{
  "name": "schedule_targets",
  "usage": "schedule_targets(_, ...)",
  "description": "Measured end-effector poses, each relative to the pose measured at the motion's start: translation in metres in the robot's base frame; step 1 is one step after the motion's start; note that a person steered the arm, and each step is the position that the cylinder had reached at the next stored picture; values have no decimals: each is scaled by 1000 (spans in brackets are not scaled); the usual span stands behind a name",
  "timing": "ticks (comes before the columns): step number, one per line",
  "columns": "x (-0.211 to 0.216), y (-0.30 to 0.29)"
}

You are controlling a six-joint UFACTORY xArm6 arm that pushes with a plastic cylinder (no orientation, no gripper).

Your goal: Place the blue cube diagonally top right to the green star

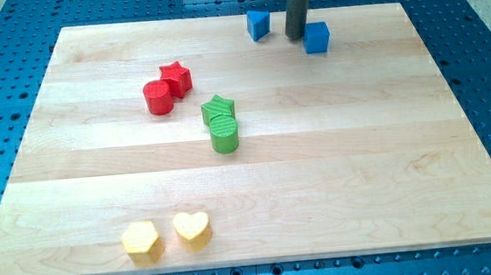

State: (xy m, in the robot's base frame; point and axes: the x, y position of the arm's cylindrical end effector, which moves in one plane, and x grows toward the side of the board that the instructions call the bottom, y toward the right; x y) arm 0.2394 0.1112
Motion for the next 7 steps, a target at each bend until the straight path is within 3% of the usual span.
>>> schedule_targets(3,-3,87)
schedule_targets(4,2,72)
schedule_targets(6,42,-57)
schedule_targets(7,40,-60)
